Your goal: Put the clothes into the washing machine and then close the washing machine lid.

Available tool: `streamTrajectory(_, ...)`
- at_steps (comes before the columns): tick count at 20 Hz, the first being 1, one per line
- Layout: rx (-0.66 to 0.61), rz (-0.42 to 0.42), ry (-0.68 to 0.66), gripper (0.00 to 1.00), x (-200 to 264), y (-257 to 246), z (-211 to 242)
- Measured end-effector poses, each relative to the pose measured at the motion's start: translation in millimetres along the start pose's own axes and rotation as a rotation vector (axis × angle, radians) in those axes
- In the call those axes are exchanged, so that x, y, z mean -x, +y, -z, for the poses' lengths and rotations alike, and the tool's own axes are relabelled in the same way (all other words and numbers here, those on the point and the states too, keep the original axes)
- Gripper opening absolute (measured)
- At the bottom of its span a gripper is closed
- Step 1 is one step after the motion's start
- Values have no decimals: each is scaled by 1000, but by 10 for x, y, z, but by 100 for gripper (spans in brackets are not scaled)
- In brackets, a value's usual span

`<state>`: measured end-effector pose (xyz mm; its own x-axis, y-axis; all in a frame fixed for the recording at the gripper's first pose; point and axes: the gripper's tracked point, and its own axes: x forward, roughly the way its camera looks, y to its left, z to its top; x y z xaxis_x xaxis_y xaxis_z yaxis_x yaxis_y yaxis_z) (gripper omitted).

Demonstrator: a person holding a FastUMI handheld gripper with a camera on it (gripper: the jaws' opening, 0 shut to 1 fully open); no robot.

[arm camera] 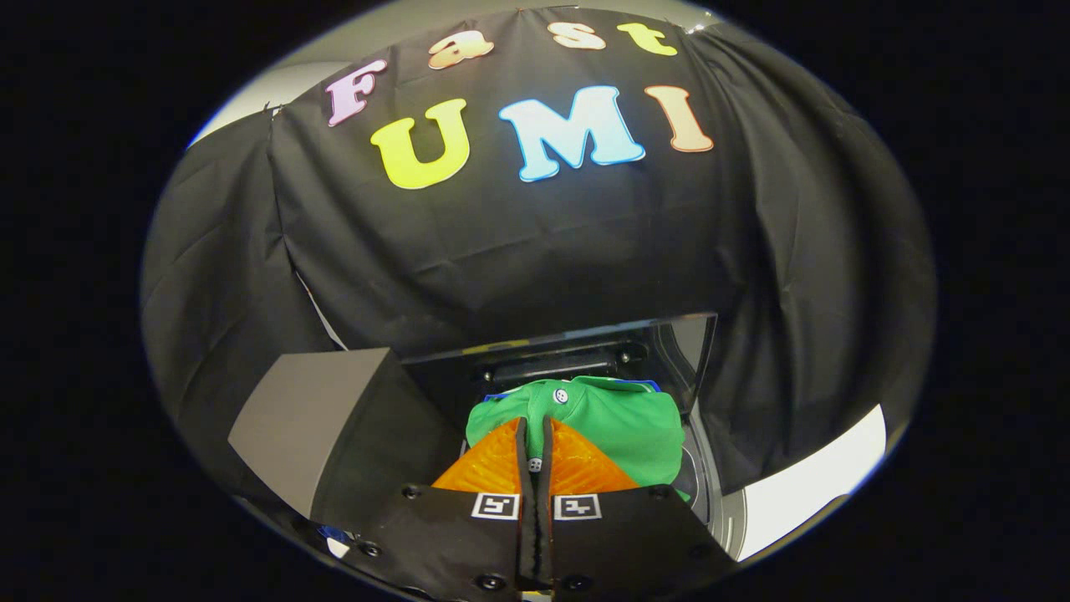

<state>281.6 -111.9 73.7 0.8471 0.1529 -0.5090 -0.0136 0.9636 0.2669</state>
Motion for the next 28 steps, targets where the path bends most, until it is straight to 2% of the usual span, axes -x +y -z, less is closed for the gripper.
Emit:
streamTrajectory(19,-13,83,224,1,-973,-261,1356)
streamTrajectory(28,-17,155,304,1,-1385,-399,1802)
